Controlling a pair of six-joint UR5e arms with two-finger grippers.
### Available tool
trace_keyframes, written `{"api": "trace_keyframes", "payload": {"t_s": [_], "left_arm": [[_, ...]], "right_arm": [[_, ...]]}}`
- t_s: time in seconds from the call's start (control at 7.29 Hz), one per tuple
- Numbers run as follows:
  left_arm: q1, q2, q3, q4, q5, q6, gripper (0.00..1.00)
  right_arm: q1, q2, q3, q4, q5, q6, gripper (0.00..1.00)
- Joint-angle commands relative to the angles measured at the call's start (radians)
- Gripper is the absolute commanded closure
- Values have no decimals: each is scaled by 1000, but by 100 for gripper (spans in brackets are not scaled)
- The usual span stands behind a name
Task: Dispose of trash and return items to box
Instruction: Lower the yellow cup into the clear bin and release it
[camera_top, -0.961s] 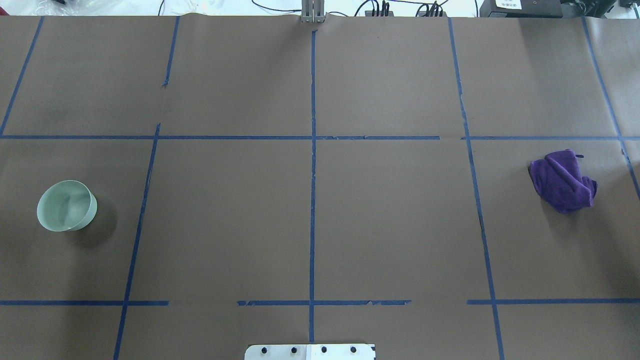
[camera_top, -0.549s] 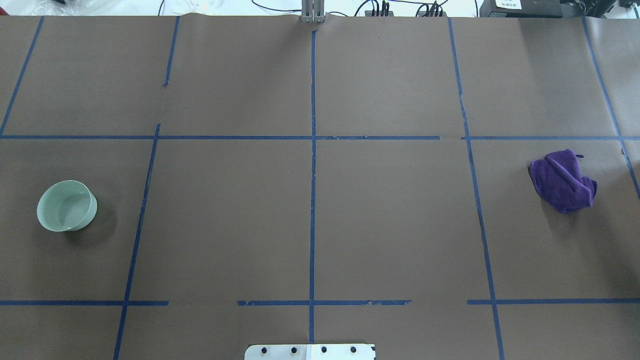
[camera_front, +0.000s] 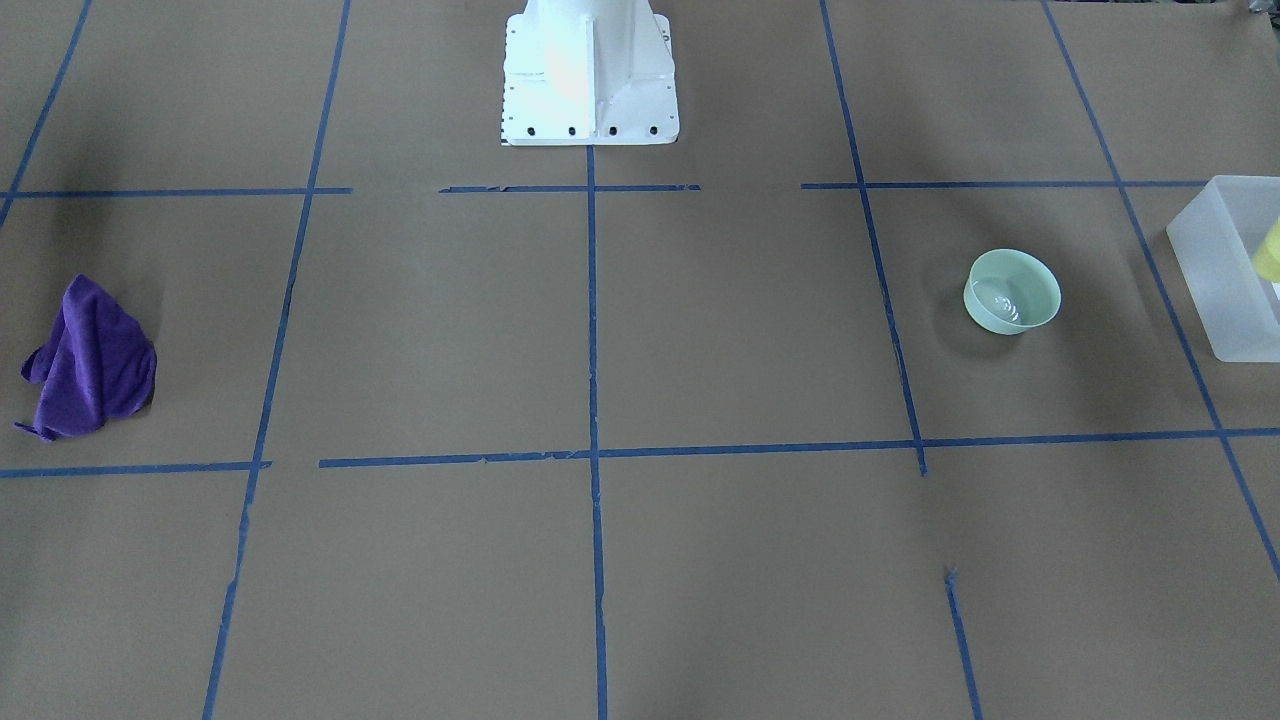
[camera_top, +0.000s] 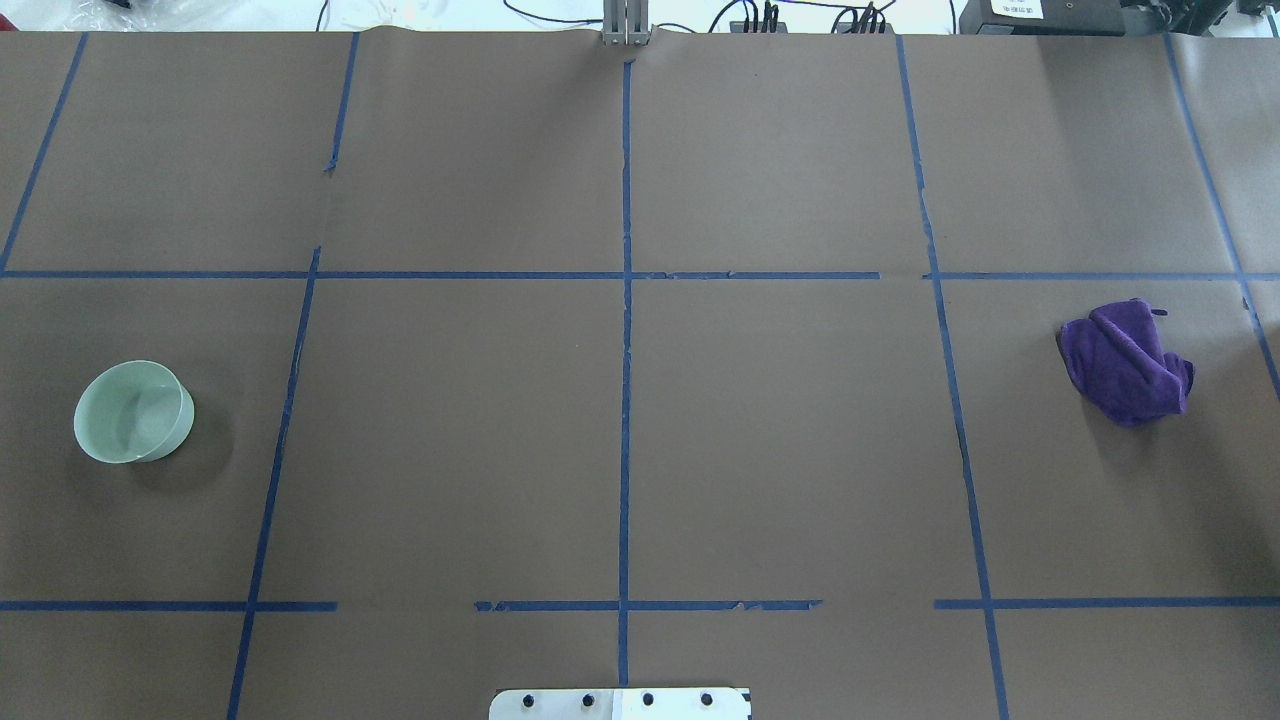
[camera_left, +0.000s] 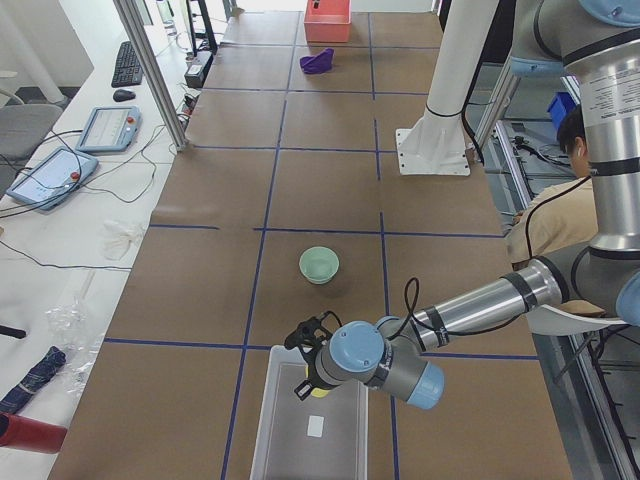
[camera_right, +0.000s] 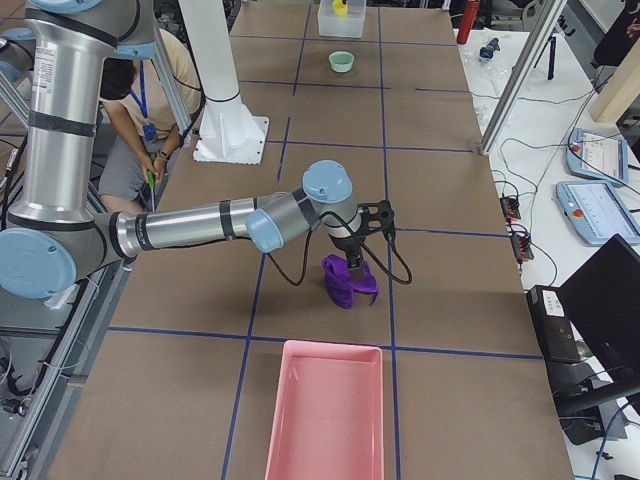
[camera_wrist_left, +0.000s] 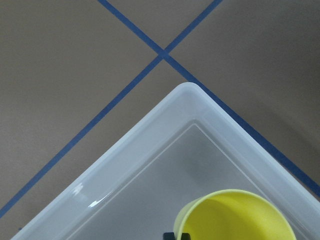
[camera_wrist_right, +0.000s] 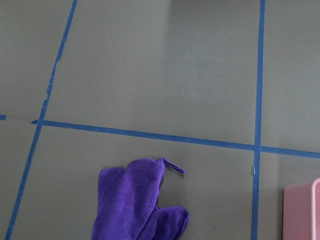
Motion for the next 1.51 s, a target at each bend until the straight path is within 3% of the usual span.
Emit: {"api": "trace_keyframes", "payload": {"t_s": [0.0, 0.27, 0.41, 0.55, 0.96, 1.24, 1.37], "left_arm": [[24, 21, 14, -2, -13, 10, 75], [28, 28, 14, -3, -13, 24, 49], [28, 28, 12, -6, -13, 24, 31], [28, 27, 1, -32, -13, 8, 0], [27, -16, -170, 47, 1, -153, 0], [27, -123, -314, 325, 5, -153, 0], [22, -180, -339, 392, 4, -153, 0]], "right_arm": [[-2, 0, 1, 0, -9, -3, 0], [-2, -2, 1, 0, -12, -5, 0], [-2, -2, 1, 0, -13, -5, 0], [-4, -2, 4, 28, -10, -5, 0], [-31, -12, 17, 199, -3, 32, 0], [-138, -24, 19, 223, -12, 105, 0], [-228, -43, 20, 223, -89, 138, 0]]}}
